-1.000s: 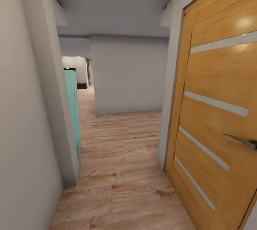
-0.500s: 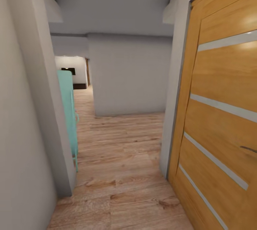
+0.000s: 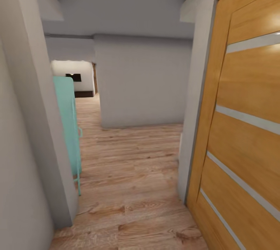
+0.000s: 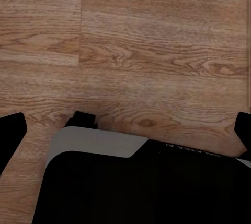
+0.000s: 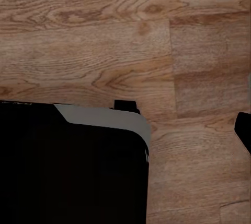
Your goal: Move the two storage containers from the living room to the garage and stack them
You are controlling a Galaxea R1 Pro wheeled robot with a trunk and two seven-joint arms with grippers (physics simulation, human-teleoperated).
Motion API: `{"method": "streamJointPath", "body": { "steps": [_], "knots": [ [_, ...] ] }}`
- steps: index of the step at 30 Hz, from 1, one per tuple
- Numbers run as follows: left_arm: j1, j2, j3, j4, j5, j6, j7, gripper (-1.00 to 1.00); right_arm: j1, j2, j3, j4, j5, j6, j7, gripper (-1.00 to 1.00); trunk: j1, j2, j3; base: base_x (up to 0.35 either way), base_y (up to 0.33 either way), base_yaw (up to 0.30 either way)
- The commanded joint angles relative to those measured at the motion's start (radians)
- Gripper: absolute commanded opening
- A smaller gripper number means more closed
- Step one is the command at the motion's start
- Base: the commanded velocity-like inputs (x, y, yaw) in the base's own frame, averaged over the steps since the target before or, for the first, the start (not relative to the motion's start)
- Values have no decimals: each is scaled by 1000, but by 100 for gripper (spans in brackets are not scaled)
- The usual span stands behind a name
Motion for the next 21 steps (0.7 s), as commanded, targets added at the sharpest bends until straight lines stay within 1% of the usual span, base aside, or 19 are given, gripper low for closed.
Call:
{"method": "streamJointPath", "body": {
  "steps": [1,21],
  "knots": [
    [-1,0,-9,1,7,-3,3,100,-1,1,8,3,0,-4,-3,100,1,-1,-1,331,0,0],
    [-1,0,-10,1,7,-9,3,100,-1,0,9,3,2,-5,-4,100,1,-1,-1,331,0,0]
  ]
}}
